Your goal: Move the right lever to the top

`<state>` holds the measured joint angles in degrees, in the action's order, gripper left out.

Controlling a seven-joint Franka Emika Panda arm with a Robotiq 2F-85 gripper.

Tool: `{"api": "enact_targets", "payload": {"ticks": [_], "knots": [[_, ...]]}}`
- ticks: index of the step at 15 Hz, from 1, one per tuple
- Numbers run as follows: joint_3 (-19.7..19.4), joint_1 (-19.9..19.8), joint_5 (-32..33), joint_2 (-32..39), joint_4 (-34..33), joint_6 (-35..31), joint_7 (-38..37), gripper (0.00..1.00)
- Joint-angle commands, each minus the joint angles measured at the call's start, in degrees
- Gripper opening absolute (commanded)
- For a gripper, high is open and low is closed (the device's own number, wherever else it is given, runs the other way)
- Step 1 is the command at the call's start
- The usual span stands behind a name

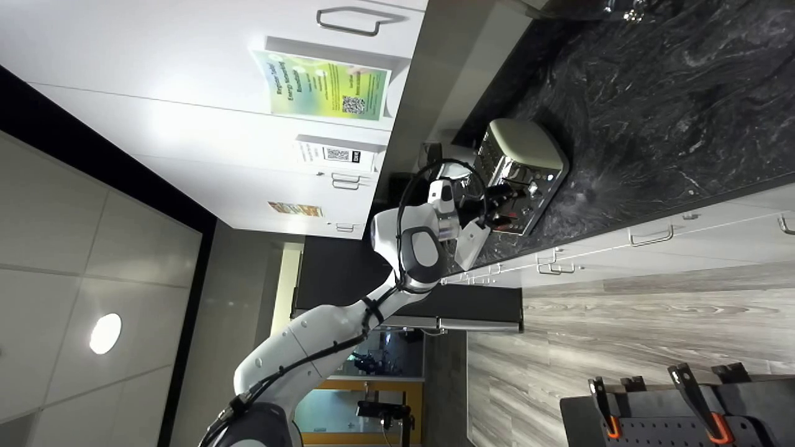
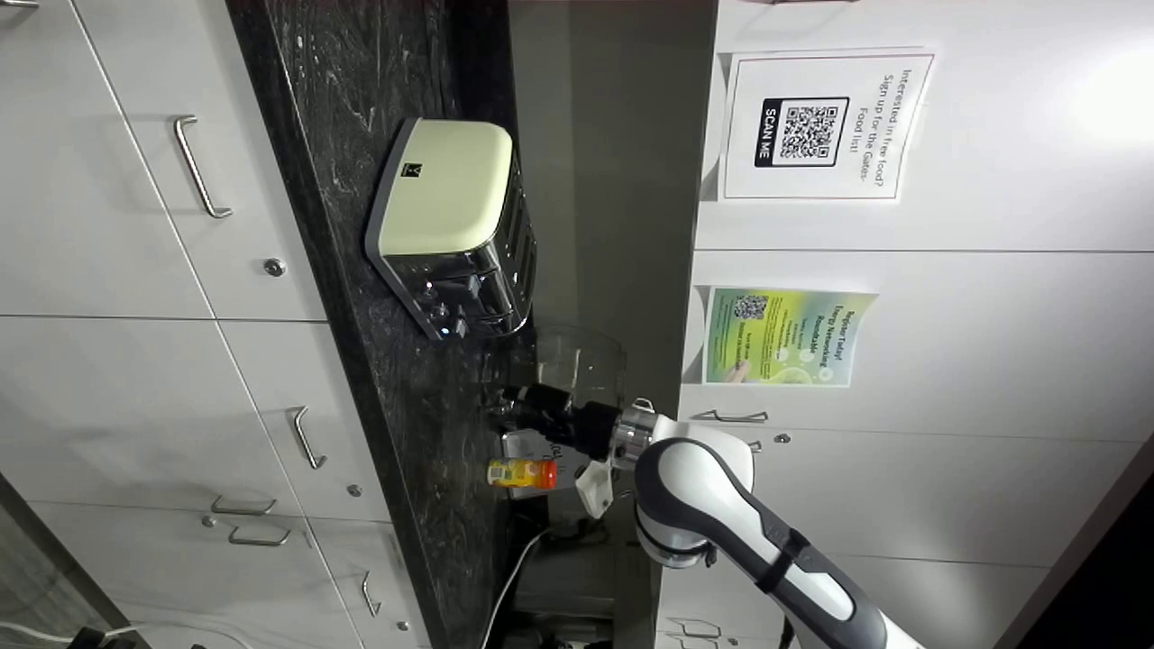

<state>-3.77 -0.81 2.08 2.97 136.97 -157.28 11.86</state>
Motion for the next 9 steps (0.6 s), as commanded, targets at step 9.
{"api": "enact_targets", "payload": {"ticks": [9], "knots": [[0.2, -2.0, 0.3, 5.9, -3.3, 0.2, -3.8, 1.00]]}}
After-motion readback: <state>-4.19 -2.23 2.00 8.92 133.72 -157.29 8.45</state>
